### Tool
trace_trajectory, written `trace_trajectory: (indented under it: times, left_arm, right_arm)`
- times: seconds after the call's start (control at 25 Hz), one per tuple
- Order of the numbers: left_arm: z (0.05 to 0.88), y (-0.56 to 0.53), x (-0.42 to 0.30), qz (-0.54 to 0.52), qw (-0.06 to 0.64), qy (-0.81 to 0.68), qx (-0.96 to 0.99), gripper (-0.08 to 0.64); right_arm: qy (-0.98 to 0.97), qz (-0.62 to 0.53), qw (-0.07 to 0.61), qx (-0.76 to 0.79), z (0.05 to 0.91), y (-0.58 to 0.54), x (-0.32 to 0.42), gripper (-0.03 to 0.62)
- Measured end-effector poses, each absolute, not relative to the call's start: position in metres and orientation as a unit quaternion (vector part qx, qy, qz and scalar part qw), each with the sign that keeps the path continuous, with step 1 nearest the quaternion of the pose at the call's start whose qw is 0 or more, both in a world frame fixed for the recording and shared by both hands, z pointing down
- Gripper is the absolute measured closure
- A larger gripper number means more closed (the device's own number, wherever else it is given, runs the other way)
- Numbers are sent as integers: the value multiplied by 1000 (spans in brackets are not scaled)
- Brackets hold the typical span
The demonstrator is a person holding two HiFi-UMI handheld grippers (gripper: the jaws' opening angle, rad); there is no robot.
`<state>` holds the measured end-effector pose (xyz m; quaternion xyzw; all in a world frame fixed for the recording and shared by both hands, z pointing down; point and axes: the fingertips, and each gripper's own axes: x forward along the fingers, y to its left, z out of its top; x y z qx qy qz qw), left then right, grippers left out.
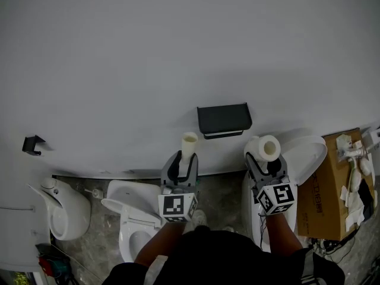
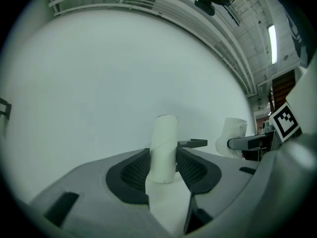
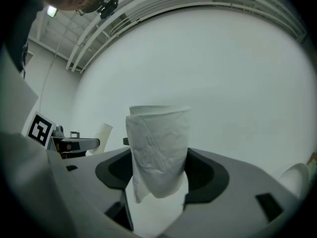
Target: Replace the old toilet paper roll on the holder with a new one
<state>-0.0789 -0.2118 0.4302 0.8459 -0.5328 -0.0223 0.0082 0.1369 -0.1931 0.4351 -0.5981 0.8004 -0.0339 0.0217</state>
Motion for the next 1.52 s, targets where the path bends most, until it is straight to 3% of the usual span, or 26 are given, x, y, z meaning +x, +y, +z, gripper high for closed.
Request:
trace_trajectory:
  times: [0.28, 0.92, 1.16, 1.52]
  left_arm:
    - [441, -218, -92, 7, 5, -545, 839, 391]
    - [445, -217, -123, 7, 11, -564, 826, 390]
    - [448, -218, -140, 21, 0, -572, 820, 390]
    - [450, -216, -156, 22, 7, -583, 812, 390]
  right_arm:
    - [783, -97, 90, -608, 443, -212, 156, 302]
    - [626, -458, 408, -481, 498, -264, 182, 302]
    - [588, -506, 455, -437, 512, -276, 171, 302]
    - [578, -514, 472, -423, 515, -281, 167, 302]
